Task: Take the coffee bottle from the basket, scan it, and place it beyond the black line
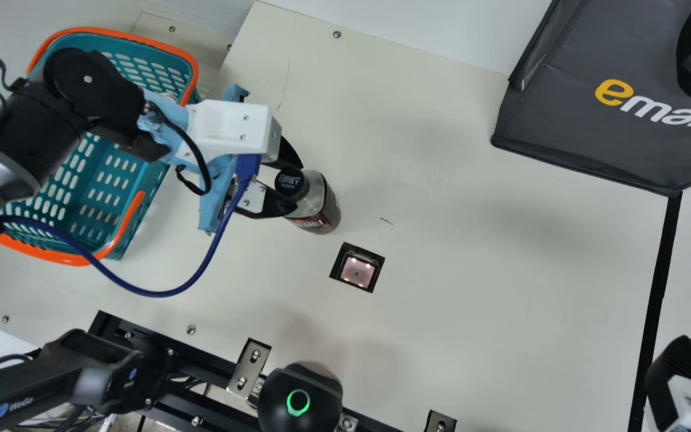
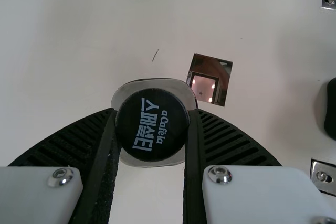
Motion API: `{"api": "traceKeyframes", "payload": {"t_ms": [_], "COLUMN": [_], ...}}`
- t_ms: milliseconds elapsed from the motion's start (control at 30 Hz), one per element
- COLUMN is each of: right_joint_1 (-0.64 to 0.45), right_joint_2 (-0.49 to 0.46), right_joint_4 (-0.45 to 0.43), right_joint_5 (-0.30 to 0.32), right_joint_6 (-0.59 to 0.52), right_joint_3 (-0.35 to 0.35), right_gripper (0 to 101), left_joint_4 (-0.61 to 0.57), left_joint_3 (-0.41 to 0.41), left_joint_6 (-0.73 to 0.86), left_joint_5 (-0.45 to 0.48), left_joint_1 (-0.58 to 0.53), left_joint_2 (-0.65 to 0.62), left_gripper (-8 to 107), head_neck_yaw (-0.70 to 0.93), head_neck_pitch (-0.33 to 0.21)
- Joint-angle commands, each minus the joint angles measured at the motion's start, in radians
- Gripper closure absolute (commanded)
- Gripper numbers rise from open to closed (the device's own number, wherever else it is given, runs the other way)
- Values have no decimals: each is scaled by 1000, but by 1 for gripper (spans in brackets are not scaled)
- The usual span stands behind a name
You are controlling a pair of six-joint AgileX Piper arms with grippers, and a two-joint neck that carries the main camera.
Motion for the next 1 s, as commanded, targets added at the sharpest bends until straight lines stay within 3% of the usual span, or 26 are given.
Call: {"api": "traceKeyframes", "payload": {"t_ms": [0,400,967], "right_joint_1": [0,0,0], "right_joint_2": [0,0,0], "right_joint_4": [0,0,0], "right_joint_5": [0,0,0], "right_joint_6": [0,0,0], "right_joint_3": [0,0,0], "right_gripper": [10,10,10], "left_joint_4": [2,31,86], "left_joint_3": [-1,5,-50], "left_joint_6": [6,42,16], "left_joint_5": [0,0,0], "left_joint_1": [-4,-43,-67], "left_joint_2": [-1,-9,33], "left_gripper": [89,89,89], "head_neck_yaw": [2,2,2], "head_neck_pitch": [-27,-27,-27]}}
